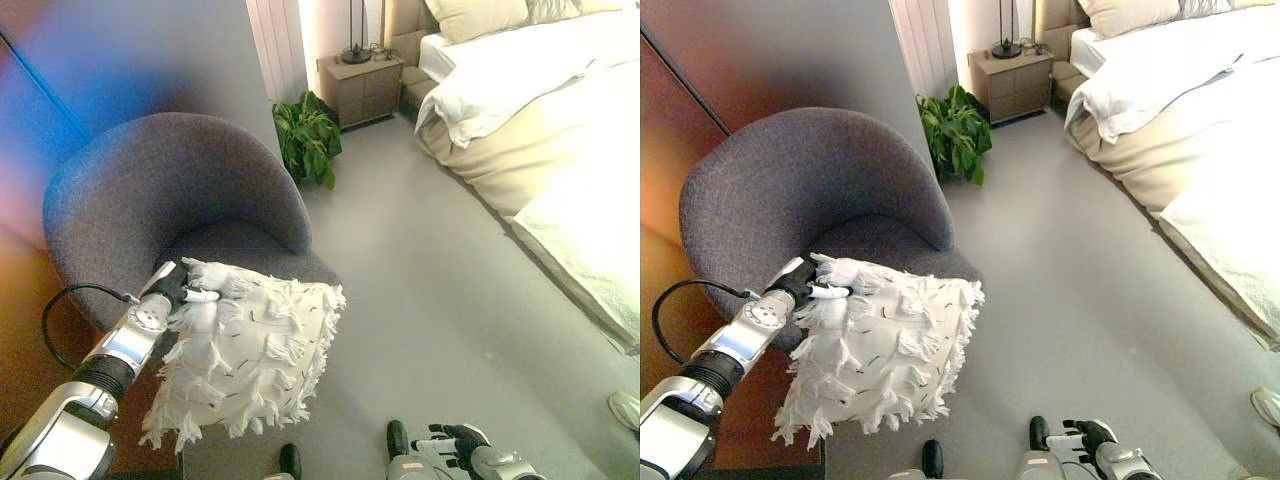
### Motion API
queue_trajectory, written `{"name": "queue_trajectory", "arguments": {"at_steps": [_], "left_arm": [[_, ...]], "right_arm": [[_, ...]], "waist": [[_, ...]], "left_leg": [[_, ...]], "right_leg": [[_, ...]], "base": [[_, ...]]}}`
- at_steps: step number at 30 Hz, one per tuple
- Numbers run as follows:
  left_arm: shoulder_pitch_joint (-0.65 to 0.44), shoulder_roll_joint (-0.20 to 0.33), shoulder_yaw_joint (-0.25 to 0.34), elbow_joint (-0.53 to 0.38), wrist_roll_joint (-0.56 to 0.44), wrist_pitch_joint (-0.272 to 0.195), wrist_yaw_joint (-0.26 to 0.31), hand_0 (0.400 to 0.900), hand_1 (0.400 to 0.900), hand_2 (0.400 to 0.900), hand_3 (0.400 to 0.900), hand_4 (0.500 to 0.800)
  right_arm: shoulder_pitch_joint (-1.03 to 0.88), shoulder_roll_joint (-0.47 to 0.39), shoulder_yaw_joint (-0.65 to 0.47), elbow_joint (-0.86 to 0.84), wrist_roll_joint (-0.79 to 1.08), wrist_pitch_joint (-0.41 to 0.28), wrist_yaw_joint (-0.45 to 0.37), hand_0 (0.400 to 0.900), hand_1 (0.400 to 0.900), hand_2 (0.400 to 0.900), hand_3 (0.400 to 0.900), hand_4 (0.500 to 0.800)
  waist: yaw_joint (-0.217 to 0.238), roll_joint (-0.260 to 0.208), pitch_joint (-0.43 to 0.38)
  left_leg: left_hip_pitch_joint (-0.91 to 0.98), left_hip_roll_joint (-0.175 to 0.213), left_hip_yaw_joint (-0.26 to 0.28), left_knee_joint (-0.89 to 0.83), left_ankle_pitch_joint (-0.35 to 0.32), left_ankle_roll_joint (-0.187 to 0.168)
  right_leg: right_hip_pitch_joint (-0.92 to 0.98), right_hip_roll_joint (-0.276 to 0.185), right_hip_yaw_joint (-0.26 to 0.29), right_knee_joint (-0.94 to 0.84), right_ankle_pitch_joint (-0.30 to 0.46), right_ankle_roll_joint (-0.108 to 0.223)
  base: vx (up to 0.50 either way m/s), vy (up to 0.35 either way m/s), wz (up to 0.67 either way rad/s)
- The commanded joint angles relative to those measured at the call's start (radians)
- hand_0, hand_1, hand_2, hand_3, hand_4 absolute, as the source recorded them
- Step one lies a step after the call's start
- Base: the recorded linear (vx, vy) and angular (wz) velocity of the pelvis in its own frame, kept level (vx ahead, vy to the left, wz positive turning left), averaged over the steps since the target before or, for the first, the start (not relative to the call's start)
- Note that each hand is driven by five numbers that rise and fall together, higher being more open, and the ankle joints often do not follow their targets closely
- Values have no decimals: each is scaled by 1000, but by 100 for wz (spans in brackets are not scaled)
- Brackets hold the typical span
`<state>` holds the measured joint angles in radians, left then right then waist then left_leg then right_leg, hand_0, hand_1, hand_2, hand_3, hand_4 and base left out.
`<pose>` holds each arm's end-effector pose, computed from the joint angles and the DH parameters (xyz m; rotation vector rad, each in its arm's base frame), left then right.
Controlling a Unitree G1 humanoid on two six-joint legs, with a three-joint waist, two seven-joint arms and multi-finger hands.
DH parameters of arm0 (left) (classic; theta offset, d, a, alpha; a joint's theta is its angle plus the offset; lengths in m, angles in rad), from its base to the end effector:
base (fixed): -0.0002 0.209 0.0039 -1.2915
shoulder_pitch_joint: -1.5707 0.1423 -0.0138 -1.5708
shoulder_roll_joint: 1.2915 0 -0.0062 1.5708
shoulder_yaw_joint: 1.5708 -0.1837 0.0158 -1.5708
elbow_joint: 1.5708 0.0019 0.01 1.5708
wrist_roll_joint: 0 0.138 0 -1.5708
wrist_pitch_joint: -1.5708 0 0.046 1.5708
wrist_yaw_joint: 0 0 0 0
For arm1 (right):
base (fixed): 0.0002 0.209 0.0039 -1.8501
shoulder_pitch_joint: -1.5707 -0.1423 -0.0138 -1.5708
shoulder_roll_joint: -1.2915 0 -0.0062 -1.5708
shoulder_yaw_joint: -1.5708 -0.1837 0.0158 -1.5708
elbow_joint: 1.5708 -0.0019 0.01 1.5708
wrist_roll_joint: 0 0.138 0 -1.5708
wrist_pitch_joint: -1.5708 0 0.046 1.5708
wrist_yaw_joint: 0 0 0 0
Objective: Pick up the pillow and put it on the sofa.
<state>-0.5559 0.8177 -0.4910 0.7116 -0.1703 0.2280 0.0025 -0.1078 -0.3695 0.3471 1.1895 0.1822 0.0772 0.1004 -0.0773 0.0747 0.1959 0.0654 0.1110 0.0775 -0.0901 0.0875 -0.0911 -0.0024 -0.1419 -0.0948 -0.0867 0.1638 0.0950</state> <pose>0.2775 0.3004 0.0824 0.8216 0.5066 0.0866 0.1115 -0.2519 -0.0972 -0.3238 1.2073 0.0516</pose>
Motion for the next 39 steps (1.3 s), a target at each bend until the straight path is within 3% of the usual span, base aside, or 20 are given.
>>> {"name": "queue_trajectory", "arguments": {"at_steps": [1, 6, 9, 13, 16, 18, 23, 28, 30, 31, 35, 39], "left_arm": [[-406, 237, 0, 96, 6, -43, 47, 400, 400, 400, 400, 500], [-572, 298, -94, 166, -49, -6, 10, 400, 400, 400, 400, 500], [-623, 311, -113, 195, -93, 23, 17, 400, 400, 400, 400, 500], [-665, 332, -107, 247, -92, 20, 116, 400, 400, 400, 400, 500], [-742, 346, -144, 323, -37, 57, 182, 400, 400, 400, 400, 500], [-775, 335, -169, 366, 1, 71, 214, 400, 400, 400, 400, 500], [-821, 259, -179, 380, -80, 118, 298, 400, 400, 400, 400, 500], [-863, 205, -162, 373, -184, 86, 383, 400, 400, 400, 400, 500], [-886, 201, -160, 394, -220, 83, 378, 400, 400, 400, 400, 500], [-899, 197, -160, 404, -230, 83, 377, 900, 900, 900, 900, 800], [-934, 186, -172, 455, -243, 58, 358, 900, 900, 900, 900, 800], [-971, 189, -193, 488, -267, 49, 376, 900, 900, 900, 900, 800]], "right_arm": [[44, -25, 19, 62, -17, -6, 12, 900, 900, 900, 900, 800], [55, -28, 10, 89, -16, -21, 19, 900, 900, 900, 900, 800], [64, -28, 9, 83, -10, -21, 19, 900, 900, 900, 900, 800], [82, -28, 14, 77, -4, -22, 17, 900, 900, 900, 900, 800], [94, -33, 28, 77, -6, -16, 20, 900, 900, 900, 900, 800], [87, -43, 50, 75, -1, -20, 22, 900, 900, 900, 900, 800], [9, -75, 105, 46, 68, -54, 14, 900, 900, 900, 900, 800], [-76, -86, 152, -8, 132, -79, -19, 900, 900, 900, 900, 800], [-88, -88, 161, -14, 134, -84, -26, 900, 900, 900, 900, 800], [-95, -88, 160, -13, 129, -83, -28, 900, 900, 900, 900, 800], [-112, -96, 159, -3, 121, -87, -26, 900, 900, 900, 900, 800], [-126, -108, 162, 2, 117, -96, -12, 900, 900, 900, 900, 800]], "waist": [[10, -3, -127], [6, 5, -143], [3, 6, -147], [-5, 5, -147], [-17, 2, -142], [-27, 0, -124], [-36, -4, -32], [-37, -13, 75], [-39, -13, 97], [-39, -14, 107], [-45, -14, 133], [-50, -15, 148]], "left_leg": [[4, -46, 19, 69, -71, 46], [12, -49, 18, 57, -72, 48], [14, -51, 22, 55, -75, 50], [19, -53, 26, 30, -67, 53], [4, -54, 30, 19, -61, 53], [-15, -53, 32, 21, -60, 54], [-85, -63, 29, 5, -42, 54], [-173, -72, 20, 3, -15, 56], [-193, -72, 24, 3, -6, 55], [-202, -74, 27, 3, -1, 55], [-220, -75, 36, 3, 7, 54], [-230, -75, 44, 3, 13, 51]], "right_leg": [[48, -13, -13, 52, -99, 30], [54, -14, -10, 53, -102, 38], [55, -14, -10, 51, -102, 41], [53, -12, -5, 47, -101, 44], [34, -11, 6, 54, -101, 48], [7, -10, 19, 65, -103, 46], [-66, -8, 36, 66, -90, 39], [-156, 6, 61, 79, -66, 29], [-175, 6, 62, 85, -63, 28], [-185, 6, 62, 89, -59, 28], [-206, 1, 57, 95, -52, 30], [-217, -2, 60, 92, -45, 28]], "base": [[65, -18, 3], [83, -6, 5], [106, 11, 1], [101, 16, -1], [80, 27, 0], [-24, 56, -1], [-192, 79, 5], [-227, 30, 5], [-127, 38, -2], [-104, 34, -1], [-65, 44, -4], [-30, 52, -7]]}}
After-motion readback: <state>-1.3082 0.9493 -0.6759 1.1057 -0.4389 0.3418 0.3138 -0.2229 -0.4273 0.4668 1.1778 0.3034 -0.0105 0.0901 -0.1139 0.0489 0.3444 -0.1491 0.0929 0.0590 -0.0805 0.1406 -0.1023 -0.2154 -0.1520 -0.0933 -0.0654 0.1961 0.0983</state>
